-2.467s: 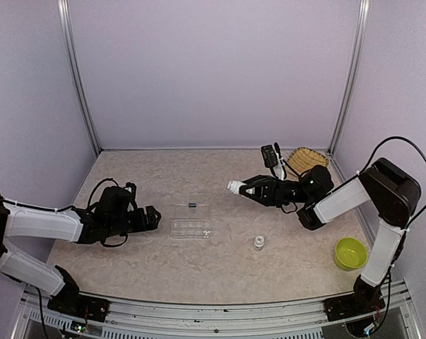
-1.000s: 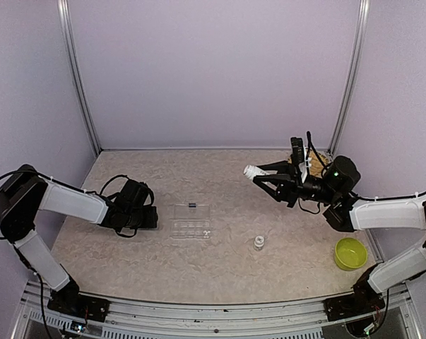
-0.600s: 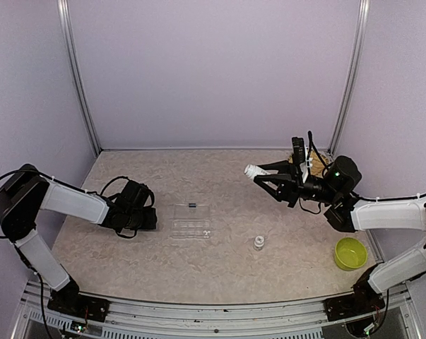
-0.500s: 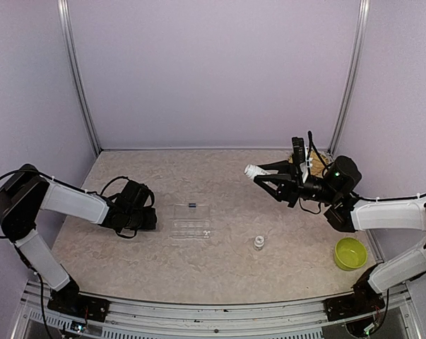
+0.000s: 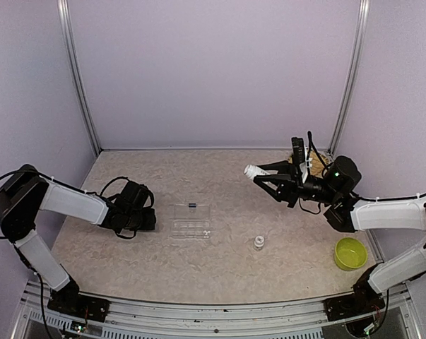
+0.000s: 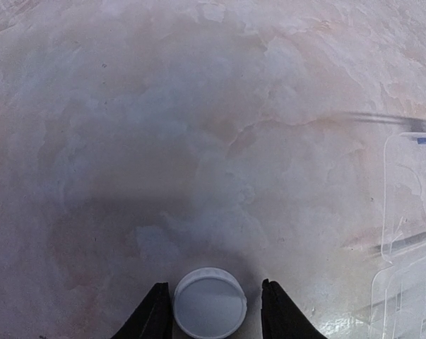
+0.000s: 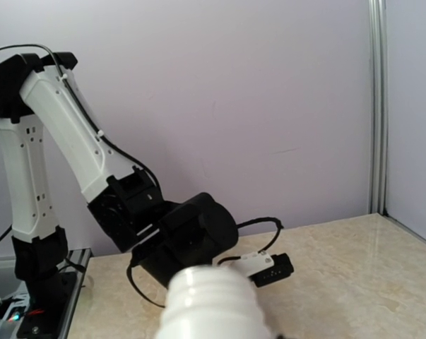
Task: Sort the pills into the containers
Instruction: Pick up the lid of the pill bottle from the center of the board.
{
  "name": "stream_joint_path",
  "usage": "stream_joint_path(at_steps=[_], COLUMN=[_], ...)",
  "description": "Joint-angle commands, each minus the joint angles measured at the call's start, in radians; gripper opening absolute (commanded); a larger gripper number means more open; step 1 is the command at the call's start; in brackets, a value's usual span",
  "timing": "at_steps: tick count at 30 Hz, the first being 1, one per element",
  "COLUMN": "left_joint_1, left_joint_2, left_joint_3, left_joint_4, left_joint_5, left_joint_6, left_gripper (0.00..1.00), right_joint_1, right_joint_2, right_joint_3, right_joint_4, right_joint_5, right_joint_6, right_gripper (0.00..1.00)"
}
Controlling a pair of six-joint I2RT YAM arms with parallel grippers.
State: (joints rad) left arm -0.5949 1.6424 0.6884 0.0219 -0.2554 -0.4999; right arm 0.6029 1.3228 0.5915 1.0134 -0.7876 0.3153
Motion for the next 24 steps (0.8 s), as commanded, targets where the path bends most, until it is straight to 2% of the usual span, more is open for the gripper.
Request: stream_joint_path(at_steps=[1, 7, 13, 19, 24], left_joint_1=[0.005, 0.005, 0.006, 0.004, -0.002], left_joint_2=[-0.016, -0.018, -0.006, -0.024, -0.101], left_joint_3=[-0.021, -0.026, -0.023, -0.025, -0.041], left_joint_4=[-0.019, -0.012, 0.000, 0.006, 0.042], left_joint_5=[-0.001, -0.001, 0.007, 0.015, 0.080], left_joint_6=[-0.007, -0.006, -0.006, -0.002, 0.014], left_gripper=[0.42, 0.36, 0.26, 0.25, 0.26], right_joint_1=[0.015, 0.017, 0.020, 0.021, 0.024], right_joint_2=[0.006, 0.006, 0.007, 0.009, 0.020], right_joint_3=[-0.009, -0.009, -0.009, -0.006, -0.002], right_joint_4=[0.007, 0.006, 0.002, -0.008, -0.009], right_joint_5=[0.008, 0.010, 0.011, 0.007, -0.002], right_joint_6=[0.003, 0.003, 0.002, -0.003, -0.002], right_gripper=[0.17, 0.17, 0.17, 0.17, 0.17])
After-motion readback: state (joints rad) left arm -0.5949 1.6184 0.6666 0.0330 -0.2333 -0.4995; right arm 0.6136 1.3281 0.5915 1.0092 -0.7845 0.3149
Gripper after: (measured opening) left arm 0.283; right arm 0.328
